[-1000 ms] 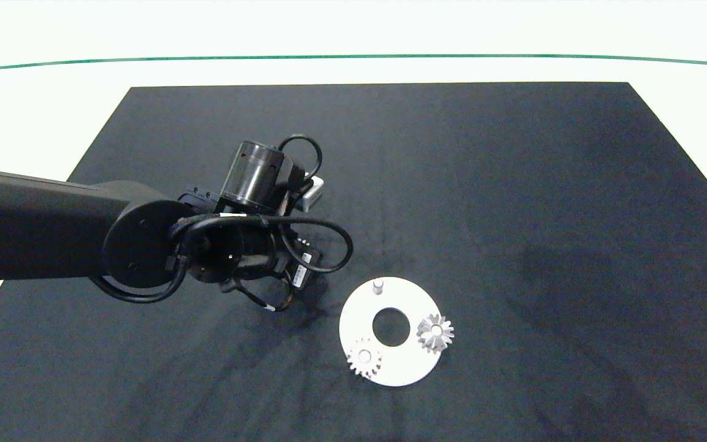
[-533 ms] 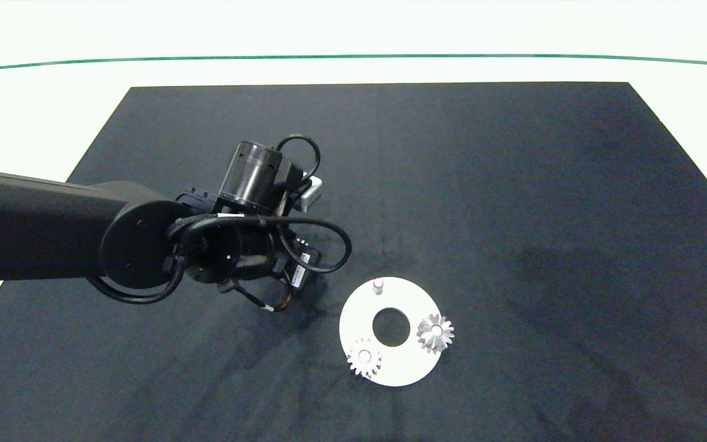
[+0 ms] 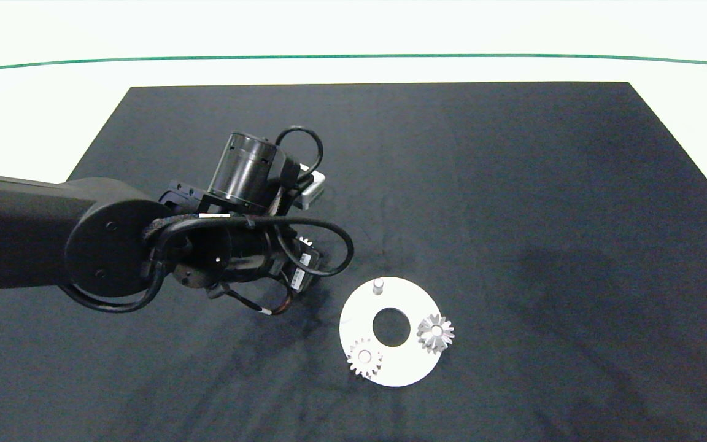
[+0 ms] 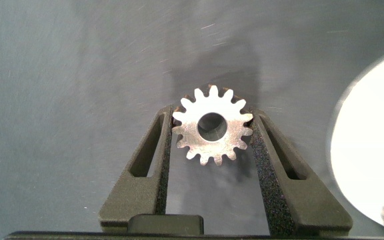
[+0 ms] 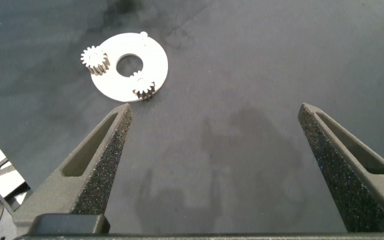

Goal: Install three planetary gears onto the carrier pins

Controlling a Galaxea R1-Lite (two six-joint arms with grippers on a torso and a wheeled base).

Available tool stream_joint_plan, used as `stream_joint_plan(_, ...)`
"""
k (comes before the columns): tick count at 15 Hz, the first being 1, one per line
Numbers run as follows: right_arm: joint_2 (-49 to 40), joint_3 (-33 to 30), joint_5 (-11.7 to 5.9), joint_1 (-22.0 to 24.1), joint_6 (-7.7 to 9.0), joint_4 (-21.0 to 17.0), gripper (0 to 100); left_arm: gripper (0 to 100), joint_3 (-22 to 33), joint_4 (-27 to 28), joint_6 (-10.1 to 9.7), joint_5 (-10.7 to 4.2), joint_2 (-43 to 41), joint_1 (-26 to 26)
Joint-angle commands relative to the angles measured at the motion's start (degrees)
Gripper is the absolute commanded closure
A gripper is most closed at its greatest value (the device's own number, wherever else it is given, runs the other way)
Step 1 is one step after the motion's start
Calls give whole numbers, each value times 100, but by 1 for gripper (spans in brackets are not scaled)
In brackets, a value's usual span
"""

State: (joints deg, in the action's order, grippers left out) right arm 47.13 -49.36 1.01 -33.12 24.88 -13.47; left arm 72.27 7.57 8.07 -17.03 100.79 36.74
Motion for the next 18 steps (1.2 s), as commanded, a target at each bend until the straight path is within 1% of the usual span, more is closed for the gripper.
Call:
stream_joint_plan(1,24,14,4,-1,17,-6,0,96,-2,-1,46,-11,-235,421)
stream_joint_plan(3,42,23,4,-10,17,2,0,96,42,8,81,-11,-306,755)
stream_joint_plan(5,60,40,4,-1,17,2,0,96,174,16,125,-11,-271,949)
stream_joint_plan(9,16,40,-13,-36,26,2,0,96,578,52,160,-11,142,966)
stream_joint_plan(14,-28,32,-13,-36,43,11,0,96,499,69,160,-11,257,1019)
stream_joint_plan(15,-28,32,-13,-36,43,11,0,96,490,131,169,-11,257,1028)
stream_joint_plan(17,-37,32,-13,-36,43,11,0,96,499,447,169,-20,195,1081)
stream_joint_plan(18,-46,32,-13,-36,43,11,0,96,499,473,160,-20,186,1098)
